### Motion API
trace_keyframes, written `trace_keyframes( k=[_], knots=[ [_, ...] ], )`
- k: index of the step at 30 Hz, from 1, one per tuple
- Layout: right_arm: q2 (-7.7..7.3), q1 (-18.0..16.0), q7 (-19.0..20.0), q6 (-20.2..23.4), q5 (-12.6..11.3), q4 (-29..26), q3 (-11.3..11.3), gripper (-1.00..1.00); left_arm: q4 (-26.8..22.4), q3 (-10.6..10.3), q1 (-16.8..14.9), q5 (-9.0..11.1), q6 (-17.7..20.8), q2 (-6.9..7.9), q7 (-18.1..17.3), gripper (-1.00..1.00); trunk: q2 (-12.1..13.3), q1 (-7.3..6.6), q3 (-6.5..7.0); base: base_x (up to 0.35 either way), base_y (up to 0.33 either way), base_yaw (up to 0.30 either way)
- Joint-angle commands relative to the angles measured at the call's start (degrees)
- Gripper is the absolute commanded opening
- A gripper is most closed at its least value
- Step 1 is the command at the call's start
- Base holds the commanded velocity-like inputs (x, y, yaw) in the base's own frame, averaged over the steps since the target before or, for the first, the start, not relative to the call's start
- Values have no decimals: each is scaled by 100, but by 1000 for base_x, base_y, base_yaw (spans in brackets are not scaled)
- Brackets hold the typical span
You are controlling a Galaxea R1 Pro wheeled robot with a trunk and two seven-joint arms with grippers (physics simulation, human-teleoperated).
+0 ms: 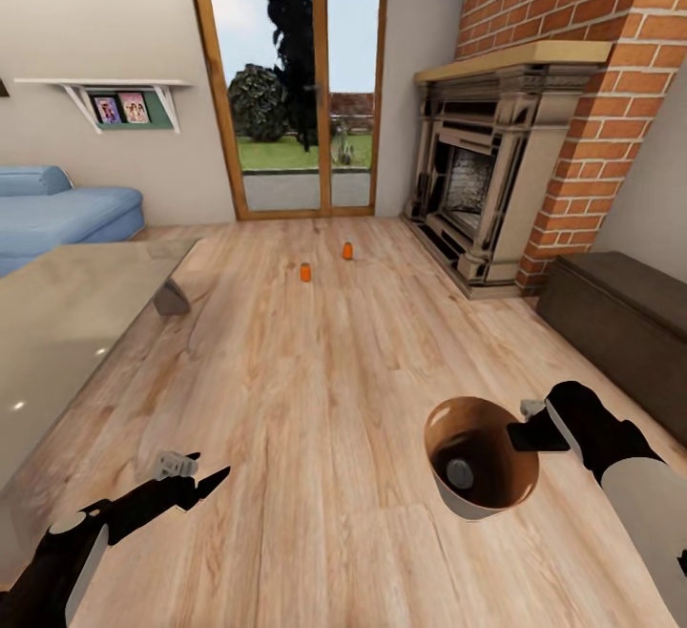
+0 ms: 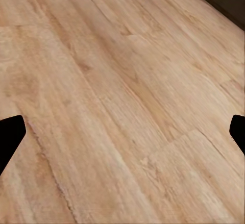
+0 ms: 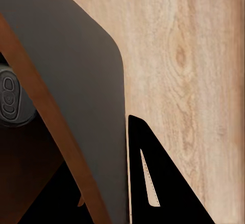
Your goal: Put the three can of soda from the living room inside the tash can in the kitchen.
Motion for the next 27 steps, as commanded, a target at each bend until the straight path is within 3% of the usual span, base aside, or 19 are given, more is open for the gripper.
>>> trace_keyframes(
  k=[1, 19, 27],
  knots=[
    [6, -2, 10, 14, -105, -1, -2, -100, 2, 0, 0, -1, 0, 0, -4, 100, 0, 0, 1, 274, -200, -1],
    [190, 0, -60, 13, -64, -1, 7, -100, 9, -5, 0, -7, 3, 0, -7, 100, 0, 0, 1, 289, -168, 2],
    [197, 0, -61, 14, -64, -1, 7, -100, 9, -9, 0, -3, 4, 0, -26, 100, 0, 0, -11, 307, -126, 170]
  ],
)
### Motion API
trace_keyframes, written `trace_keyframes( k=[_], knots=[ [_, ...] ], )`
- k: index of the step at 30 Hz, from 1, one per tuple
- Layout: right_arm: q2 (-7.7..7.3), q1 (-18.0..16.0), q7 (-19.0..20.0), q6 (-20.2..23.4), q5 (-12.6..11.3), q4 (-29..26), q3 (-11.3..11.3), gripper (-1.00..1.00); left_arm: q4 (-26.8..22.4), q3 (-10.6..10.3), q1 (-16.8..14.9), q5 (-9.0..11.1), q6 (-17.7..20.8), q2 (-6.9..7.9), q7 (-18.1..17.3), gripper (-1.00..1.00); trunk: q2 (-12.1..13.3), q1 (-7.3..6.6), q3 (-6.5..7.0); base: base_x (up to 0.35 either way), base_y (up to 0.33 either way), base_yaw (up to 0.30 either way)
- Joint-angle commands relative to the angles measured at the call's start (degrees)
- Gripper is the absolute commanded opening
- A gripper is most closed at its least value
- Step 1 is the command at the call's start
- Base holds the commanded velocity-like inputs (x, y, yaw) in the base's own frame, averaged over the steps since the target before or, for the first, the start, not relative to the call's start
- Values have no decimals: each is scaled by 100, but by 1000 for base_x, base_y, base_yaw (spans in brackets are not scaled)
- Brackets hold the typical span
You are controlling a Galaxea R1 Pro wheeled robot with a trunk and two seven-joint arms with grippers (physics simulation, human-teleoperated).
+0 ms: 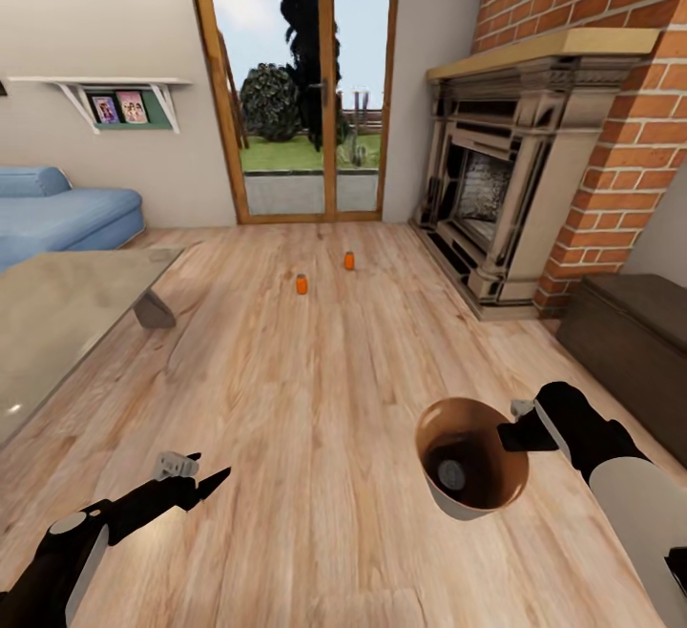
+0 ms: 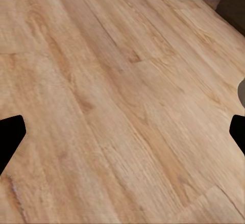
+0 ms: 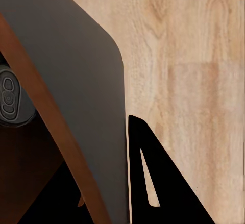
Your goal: Put the three can of soda from the living room inside the tash can in the kitchen.
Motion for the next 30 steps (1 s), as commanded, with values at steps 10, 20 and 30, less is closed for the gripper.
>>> trace_keyframes(
  k=[10, 20, 30],
  knots=[
    [5, 24, 50, 1, -128, -10, 2, -100, 0, 3, 0, 1, 0, 0, -17, 100, 0, 0, -7, 321, -34, 159],
    [1, 141, 82, -205, -133, -115, -2, -100, 0, 6, 0, 1, 0, 0, -22, 100, 0, 0, -7, 324, -1, 8],
    [6, 146, 79, -355, -139, -134, -4, -100, 4, 9, 0, 1, 0, 0, -15, 100, 0, 0, -7, 324, 0, 0]
  ],
)
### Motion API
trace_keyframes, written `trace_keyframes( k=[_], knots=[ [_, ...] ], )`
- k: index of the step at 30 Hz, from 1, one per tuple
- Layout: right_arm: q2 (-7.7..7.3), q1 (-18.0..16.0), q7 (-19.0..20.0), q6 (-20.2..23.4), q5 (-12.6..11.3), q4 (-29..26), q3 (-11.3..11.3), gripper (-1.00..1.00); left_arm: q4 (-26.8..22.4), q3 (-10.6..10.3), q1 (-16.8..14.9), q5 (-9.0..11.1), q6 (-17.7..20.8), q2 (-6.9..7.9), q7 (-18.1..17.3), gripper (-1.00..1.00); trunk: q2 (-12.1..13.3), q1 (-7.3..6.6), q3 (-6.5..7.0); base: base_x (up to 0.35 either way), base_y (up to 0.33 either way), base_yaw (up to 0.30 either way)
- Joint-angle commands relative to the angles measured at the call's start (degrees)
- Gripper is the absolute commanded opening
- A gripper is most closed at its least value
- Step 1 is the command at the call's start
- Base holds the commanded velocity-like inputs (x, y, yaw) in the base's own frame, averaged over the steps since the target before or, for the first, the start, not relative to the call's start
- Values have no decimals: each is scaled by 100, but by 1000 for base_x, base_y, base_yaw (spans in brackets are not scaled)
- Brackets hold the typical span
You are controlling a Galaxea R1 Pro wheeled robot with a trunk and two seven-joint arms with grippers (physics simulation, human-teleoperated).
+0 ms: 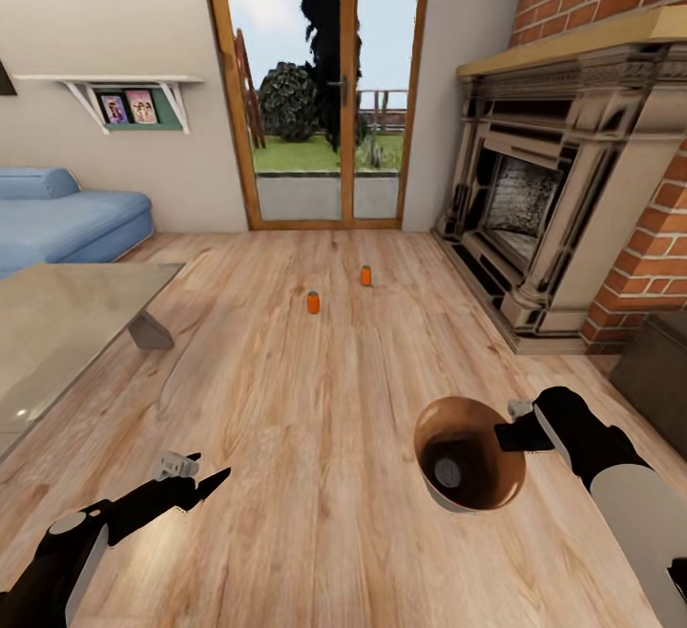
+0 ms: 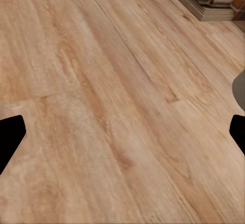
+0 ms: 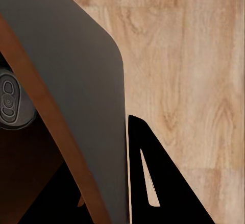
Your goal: Put the three can of soda from the living room inside the tash can in the kitchen.
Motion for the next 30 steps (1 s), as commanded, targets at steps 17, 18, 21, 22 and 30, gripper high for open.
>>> trace_keyframes(
  k=[17, 18, 21, 22, 30],
  knots=[
    [51, -3, 3, 45, -103, -1, -2, -100, 6, -2, 0, 0, 7, 0, 12, 100, 0, 0, 1, 325, 0, 0],
    [64, -3, -2, 44, -102, -1, -2, -100, 6, -2, 0, 0, 7, 0, 12, 100, 0, 0, 1, 325, 0, 0],
    [101, -3, -19, 42, -95, -1, -2, -100, 6, -1, 0, -1, 8, 0, 15, 100, 0, 0, 1, 325, 0, 0],
    [106, -3, -22, 42, -93, -1, -2, -100, 6, -1, 0, -1, 8, 0, 16, 100, 0, 0, 1, 325, 0, 0],
    [126, -3, -37, 41, -87, -1, -10, -100, 6, -3, 0, -8, 8, 0, 12, 100, 0, 0, 1, 326, 0, -1]
  ],
)
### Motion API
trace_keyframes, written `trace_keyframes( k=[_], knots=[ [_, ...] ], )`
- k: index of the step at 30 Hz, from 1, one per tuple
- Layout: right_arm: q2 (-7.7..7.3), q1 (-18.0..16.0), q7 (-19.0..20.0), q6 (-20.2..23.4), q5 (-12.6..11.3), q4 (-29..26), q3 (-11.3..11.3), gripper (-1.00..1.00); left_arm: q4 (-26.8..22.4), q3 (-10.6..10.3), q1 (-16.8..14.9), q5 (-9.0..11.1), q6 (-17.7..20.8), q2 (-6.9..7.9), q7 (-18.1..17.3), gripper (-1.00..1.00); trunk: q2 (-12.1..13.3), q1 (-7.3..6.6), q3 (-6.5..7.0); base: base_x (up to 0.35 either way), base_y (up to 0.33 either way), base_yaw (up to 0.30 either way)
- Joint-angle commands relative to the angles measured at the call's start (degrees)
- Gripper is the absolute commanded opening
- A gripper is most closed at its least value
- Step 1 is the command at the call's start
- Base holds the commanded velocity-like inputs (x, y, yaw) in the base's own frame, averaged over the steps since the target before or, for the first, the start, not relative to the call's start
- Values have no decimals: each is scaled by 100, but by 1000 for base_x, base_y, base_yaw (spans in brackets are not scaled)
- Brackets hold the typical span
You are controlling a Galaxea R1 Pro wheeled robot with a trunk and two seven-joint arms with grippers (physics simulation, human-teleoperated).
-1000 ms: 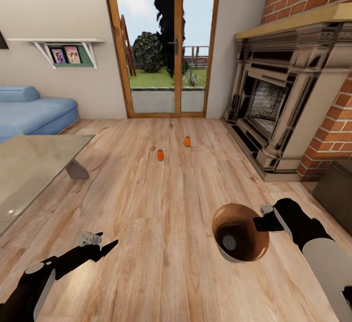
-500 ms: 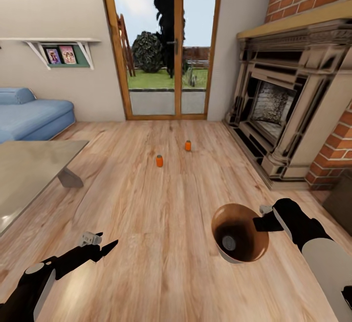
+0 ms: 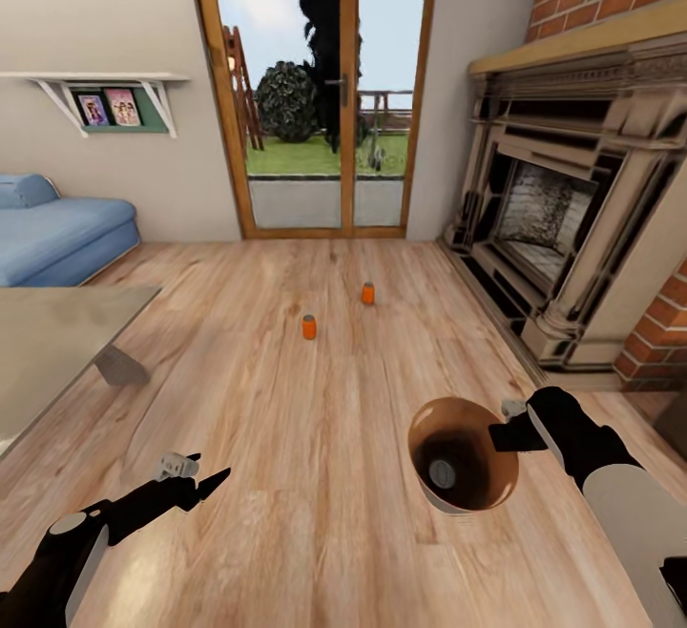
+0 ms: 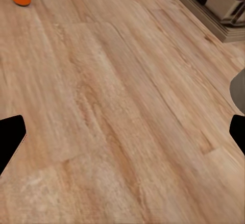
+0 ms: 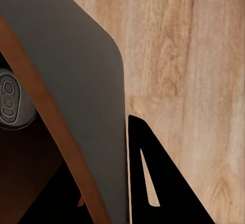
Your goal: Put the three can of soda from the living room inside the tash can in the kitchen.
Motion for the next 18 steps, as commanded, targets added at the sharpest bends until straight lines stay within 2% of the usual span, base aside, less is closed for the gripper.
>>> trace_keyframes(
  k=[1, 7, 18],
  knots=[
    [0, -3, 16, 13, -101, -1, -7, -100, 0, 0, 0, 1, 0, 0, 0, 100, 0, 0, 1, 326, 0, -32],
    [2, -3, 16, 13, -102, -1, -7, -100, 0, -1, 0, 3, 0, 0, 0, 100, 0, 0, 1, 326, 0, -113],
    [7, -3, 10, 13, -110, -1, -2, -100, 0, 1, 0, 0, -2, 0, -8, 100, 0, 0, 19, 326, 0, -225]
  ],
)
